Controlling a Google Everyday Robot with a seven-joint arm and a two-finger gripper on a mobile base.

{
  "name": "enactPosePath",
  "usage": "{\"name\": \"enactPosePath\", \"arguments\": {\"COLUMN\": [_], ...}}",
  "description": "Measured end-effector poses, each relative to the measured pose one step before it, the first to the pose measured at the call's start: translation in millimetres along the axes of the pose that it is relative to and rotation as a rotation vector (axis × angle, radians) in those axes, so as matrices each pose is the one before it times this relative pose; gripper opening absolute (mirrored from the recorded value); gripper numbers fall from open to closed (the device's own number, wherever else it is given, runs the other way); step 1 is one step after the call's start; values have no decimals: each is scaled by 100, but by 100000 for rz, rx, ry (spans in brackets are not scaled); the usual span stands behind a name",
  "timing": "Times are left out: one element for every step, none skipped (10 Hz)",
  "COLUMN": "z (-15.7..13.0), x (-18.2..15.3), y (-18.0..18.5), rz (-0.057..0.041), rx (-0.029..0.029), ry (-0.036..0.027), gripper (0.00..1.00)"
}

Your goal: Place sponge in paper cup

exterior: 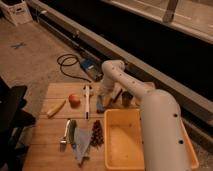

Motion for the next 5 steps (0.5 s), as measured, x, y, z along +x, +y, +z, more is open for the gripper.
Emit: {"name": "enactPosePath", "arguments": {"z": [19, -151, -567, -1013, -1898], "x": [17, 50, 127, -248, -780], "y": [23, 115, 343, -20, -61], "rz": [-49, -132, -498, -324, -976], "rx": [-43, 550, 1367, 2943, 3617], "ry": [17, 284, 1552, 422, 644], "gripper": [0, 0, 0, 0, 0]}}
